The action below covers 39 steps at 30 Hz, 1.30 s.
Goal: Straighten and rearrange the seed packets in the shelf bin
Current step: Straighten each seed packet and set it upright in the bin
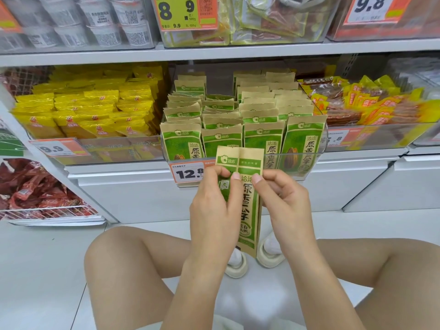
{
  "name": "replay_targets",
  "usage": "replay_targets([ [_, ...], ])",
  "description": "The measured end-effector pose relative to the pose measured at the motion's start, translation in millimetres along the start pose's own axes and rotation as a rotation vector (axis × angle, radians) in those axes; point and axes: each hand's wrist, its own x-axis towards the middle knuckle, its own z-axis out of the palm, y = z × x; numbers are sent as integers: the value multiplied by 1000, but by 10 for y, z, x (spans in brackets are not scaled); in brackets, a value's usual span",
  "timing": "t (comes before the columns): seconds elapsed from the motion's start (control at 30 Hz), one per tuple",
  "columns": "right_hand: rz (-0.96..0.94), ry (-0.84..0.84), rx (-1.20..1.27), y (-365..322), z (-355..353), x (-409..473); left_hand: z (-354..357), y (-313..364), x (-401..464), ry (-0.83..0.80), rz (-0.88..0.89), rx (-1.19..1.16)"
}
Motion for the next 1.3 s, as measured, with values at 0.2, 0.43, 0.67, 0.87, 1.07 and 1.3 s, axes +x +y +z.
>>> replay_targets([
  [0.2,47,-25,9,17,2,-13,9,-54,31,-3,-12,-34],
  [0.43,182,-23,43,-29,-54,17,-17,-19,118,-82,-187,-383],
  [0.67,103,-5,47,-102,-13,-20,-52,-18,97,-241,-201,-539],
  [0.87,91,23,43,-99,9,-31,-55,-32,80,-260,-274,-604],
  [1.07,85,103,-1,-47,39,-28,-48,-29,58,-317,-333,-603],
  [1.3,57,260,-1,-71,-112,36,-14,-122,-11,-503,-323,-474],
])
